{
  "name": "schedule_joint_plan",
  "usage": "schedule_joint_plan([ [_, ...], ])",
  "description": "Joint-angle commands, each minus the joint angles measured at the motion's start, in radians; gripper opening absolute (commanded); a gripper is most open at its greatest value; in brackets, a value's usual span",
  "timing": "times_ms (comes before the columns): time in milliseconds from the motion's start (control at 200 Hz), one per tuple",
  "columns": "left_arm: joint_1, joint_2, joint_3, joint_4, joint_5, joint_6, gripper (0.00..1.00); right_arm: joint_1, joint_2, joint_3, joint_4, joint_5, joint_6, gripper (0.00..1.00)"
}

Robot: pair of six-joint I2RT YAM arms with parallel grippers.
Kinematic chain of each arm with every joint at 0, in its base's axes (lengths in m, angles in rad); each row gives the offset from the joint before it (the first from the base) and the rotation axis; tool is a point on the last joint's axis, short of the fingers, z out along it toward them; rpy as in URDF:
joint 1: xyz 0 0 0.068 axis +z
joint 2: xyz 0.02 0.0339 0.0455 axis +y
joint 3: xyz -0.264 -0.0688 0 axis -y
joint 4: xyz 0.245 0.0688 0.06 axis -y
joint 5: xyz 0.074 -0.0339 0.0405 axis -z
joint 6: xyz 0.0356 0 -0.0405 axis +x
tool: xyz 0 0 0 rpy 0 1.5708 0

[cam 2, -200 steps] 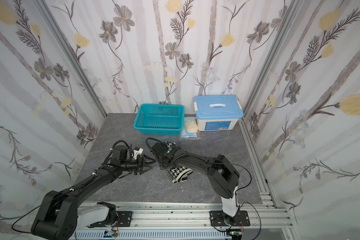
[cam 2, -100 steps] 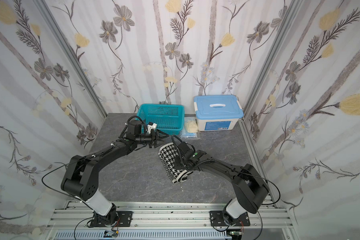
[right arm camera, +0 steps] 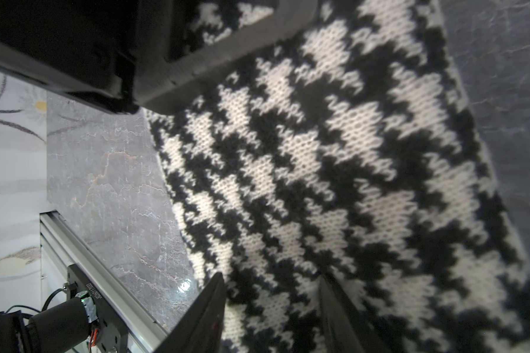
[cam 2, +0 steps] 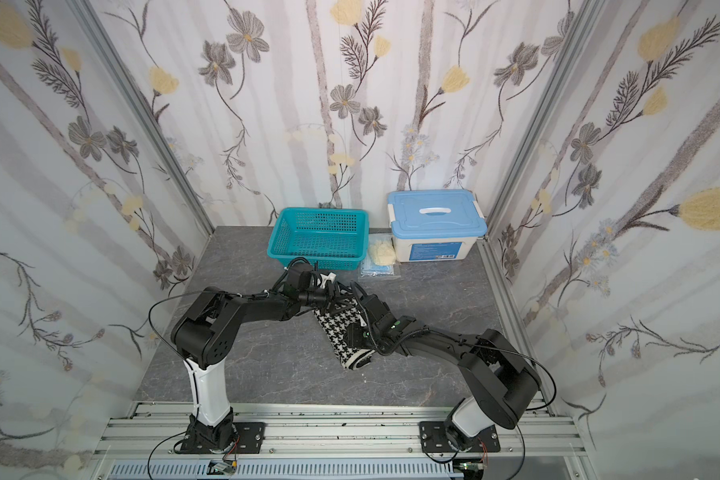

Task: Roll up the scarf and place it into the basket
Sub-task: Roll the scarf at the center of the board, then pick up the scarf at the center of the board.

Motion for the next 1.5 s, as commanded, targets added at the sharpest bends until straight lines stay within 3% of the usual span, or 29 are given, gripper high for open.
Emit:
schedule_joint_plan([
  [0,0.008,0.027,-0.014,0.070,0.009,-0.009,0.57,-0.025,0.014,-0.024,0.094,-0.061,0.026,0.52],
  [190,0.051,0.105,-0.046,0.110,0.059,0.025,0.55,-0.061,0.063,-0.068,0.171,-0.202,0.006,0.53],
  [295,0.063,0.145,-0.050,0.125,0.107,0.040,0.54,-0.080,0.013,-0.063,0.146,-0.241,-0.019,0.54],
  [415,0.064,0.134,0.010,0.025,0.132,0.106,0.55,-0.084,-0.046,-0.014,0.046,-0.248,-0.071,0.55],
  [590,0.076,0.061,0.159,-0.125,0.139,0.156,0.68,-0.129,-0.120,0.074,-0.123,-0.215,-0.126,0.55],
  [689,0.088,0.024,0.248,-0.276,0.133,0.220,0.81,-0.188,-0.141,0.104,-0.167,-0.208,-0.131,0.57],
  [814,0.103,-0.005,0.297,-0.330,0.145,0.221,0.95,-0.242,-0.108,0.177,-0.236,-0.221,-0.180,0.60],
  [914,0.103,-0.068,0.303,-0.532,0.110,0.320,1.00,-0.283,-0.045,0.231,-0.278,-0.239,-0.214,0.62],
  [1024,0.088,-0.183,0.236,-0.739,0.008,0.422,1.00,-0.325,0.017,0.285,-0.301,-0.270,-0.253,0.70],
  [1089,0.082,-0.263,0.164,-0.762,-0.042,0.411,1.00,-0.351,0.060,0.316,-0.309,-0.293,-0.266,0.80],
  [1169,0.075,-0.360,0.076,-0.775,-0.098,0.376,1.00,-0.377,0.096,0.340,-0.301,-0.317,-0.269,0.82],
  [1309,0.055,-0.445,-0.094,-0.664,-0.137,0.279,1.00,-0.392,0.167,0.380,-0.295,-0.383,-0.290,0.83],
  [1499,0.018,-0.344,-0.173,-0.412,-0.137,0.175,1.00,-0.391,0.242,0.370,-0.276,-0.468,-0.335,0.86],
])
